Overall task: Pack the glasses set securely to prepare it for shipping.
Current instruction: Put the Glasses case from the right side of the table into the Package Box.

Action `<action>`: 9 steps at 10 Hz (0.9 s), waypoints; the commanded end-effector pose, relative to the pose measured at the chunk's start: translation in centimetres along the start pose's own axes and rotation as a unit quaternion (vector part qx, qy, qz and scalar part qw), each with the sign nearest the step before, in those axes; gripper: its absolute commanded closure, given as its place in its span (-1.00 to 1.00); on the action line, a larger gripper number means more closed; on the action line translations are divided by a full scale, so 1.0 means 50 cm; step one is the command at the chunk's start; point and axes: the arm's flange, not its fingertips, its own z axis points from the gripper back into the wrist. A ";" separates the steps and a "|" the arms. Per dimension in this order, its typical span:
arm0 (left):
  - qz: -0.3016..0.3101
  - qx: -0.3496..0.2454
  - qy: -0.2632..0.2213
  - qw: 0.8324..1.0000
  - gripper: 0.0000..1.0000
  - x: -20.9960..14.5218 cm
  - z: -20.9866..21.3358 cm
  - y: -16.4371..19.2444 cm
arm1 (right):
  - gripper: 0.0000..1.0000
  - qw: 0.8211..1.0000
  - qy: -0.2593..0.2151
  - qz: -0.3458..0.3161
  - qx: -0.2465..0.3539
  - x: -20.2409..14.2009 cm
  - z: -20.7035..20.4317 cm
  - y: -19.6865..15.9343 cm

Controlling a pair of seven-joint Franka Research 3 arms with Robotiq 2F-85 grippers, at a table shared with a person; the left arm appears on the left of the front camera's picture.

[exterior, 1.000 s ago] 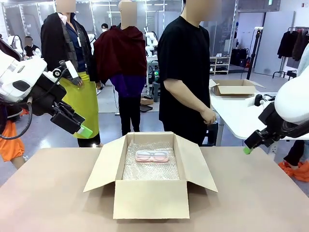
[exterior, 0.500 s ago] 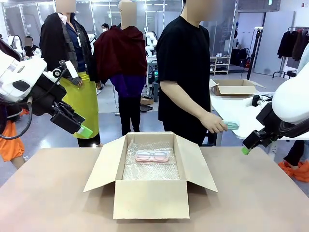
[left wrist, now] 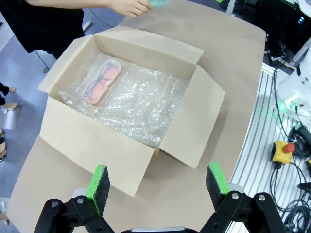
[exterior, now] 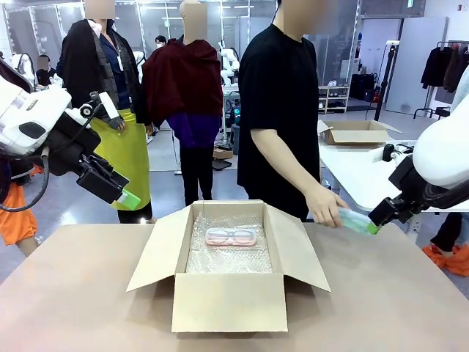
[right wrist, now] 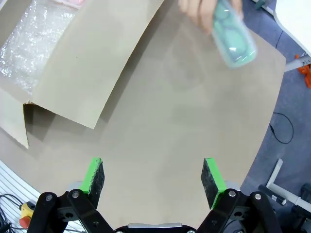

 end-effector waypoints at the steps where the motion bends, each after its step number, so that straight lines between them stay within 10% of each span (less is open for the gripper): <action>1: -0.006 -0.009 -0.004 1.000 -1.00 -0.003 0.006 0.001 | -1.00 1.000 0.004 -0.002 -0.002 0.006 0.003 0.000; 9: -0.006 -0.009 -0.004 1.000 -1.00 -0.003 0.006 0.001 | -1.00 0.999 0.029 0.032 -0.010 0.050 -0.019 -0.025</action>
